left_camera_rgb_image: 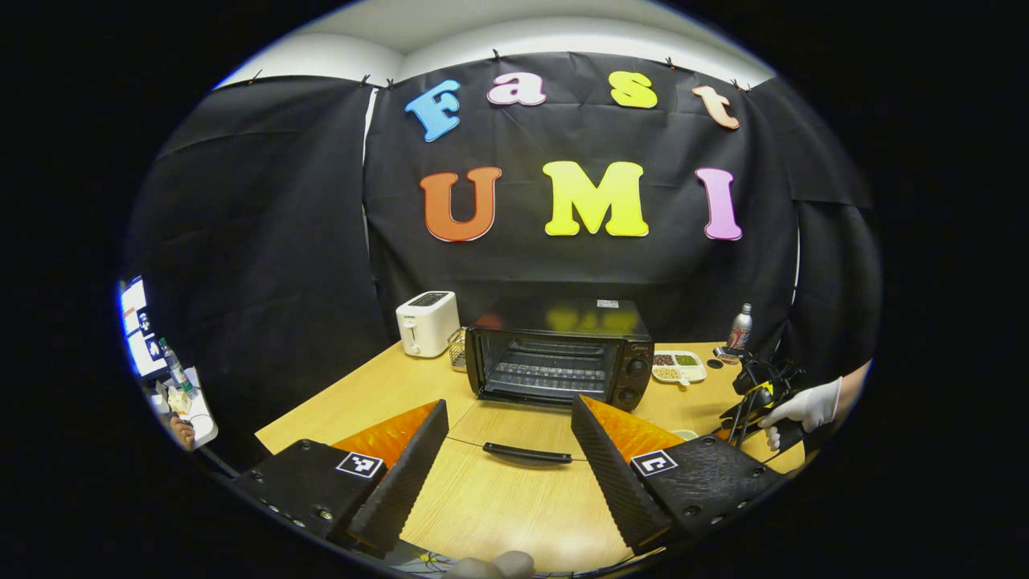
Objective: Open the electric oven with the left hand, put the food in, and close the electric oven.
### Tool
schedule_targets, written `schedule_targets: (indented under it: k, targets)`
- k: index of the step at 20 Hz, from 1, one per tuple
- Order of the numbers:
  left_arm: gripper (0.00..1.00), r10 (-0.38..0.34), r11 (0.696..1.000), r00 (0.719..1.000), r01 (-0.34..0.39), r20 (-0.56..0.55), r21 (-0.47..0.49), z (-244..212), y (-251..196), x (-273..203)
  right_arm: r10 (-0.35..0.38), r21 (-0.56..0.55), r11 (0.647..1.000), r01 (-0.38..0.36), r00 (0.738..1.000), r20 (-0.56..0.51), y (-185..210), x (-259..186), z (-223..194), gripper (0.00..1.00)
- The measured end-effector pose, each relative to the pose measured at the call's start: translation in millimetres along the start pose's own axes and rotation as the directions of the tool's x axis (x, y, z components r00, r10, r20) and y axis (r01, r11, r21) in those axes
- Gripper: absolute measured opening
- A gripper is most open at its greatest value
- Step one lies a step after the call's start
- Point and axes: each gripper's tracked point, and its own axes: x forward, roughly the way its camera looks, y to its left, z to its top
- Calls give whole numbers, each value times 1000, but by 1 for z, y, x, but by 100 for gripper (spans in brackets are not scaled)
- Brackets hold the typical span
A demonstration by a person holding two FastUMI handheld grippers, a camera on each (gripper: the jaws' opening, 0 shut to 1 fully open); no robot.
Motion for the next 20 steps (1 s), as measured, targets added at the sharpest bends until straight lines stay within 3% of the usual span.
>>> schedule_targets:
  k: [4, 10, 16, 20]
  targets:
    - [96, -71, 997, 997, 71, -3, -6, 1, 6, 19, 122, 122, 985, -120, 992, -10, 3, -1, -2, 4]
    - [96, -142, 990, 990, 142, -22, 4, 5, 21, 38, 287, 322, 896, -306, 952, 105, 10, -10, -10, 0]
    - [96, -193, 981, 981, 193, -25, 10, 11, 29, 52, 298, 410, 826, -386, 918, 263, 13, -37, -10, 4]
    - [96, -214, 976, 977, 214, -11, 29, 22, 35, 58, 306, 457, 764, -455, 879, 365, 37, -59, -9, 4]
